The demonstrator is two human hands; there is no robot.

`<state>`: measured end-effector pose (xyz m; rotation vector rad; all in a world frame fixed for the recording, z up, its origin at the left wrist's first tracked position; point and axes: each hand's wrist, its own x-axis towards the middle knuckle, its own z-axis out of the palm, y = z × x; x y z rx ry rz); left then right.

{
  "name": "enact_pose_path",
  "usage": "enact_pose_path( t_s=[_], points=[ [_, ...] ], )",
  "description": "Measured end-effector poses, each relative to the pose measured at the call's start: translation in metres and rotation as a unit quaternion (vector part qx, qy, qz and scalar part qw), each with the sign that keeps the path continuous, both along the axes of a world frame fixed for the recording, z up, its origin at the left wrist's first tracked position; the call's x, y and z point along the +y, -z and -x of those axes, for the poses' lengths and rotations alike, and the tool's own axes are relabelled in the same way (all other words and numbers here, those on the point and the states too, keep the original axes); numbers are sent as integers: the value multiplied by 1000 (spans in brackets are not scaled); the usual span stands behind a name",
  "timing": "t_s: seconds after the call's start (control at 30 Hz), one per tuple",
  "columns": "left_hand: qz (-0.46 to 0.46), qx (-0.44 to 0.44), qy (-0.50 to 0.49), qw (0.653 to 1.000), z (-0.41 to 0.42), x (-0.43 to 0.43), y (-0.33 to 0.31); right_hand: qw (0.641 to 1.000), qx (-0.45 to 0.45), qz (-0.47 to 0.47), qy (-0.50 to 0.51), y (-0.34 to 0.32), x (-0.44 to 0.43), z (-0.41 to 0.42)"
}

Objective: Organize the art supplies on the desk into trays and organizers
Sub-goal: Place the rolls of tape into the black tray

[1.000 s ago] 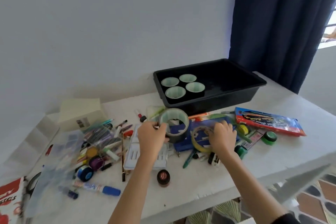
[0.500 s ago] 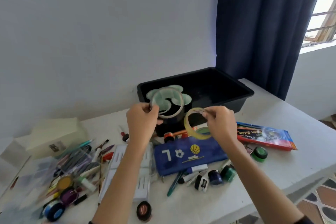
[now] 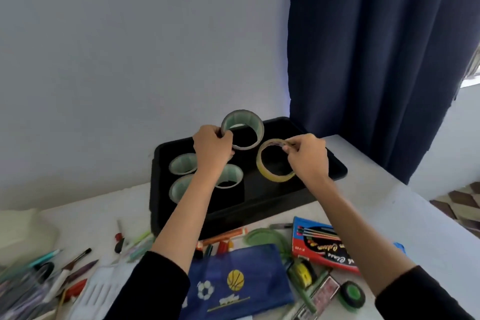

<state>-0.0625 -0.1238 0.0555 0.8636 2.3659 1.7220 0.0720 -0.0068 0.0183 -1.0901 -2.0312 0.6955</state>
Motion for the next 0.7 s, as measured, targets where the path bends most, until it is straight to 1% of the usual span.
enact_pose_path(
  t_s=[0.1,0.17,0.27,0.4,0.47,0.53,0.6,0.7],
  points=[
    [29,-3,-11,1000,6,33,20,997,-70,20,-17,10,28,11],
    [47,-14,-10,999,10,52,33,989,-141,39,-34,18,46,21],
    [76,-9,-17,997,19,77,56,963,-256,66,-61,25,66,36],
    [145,-4,-20,989,34,101,81,925,-356,90,-101,25,79,57],
    [168,0,-11,986,40,108,87,913,-376,108,-116,31,82,66],
    [182,-3,-4,983,45,112,92,910,-374,131,-124,42,84,74],
    [191,4,-6,982,48,113,95,912,-357,155,-128,50,85,79],
    [213,43,-31,976,51,114,98,915,-322,194,-149,55,86,85]
  ],
)
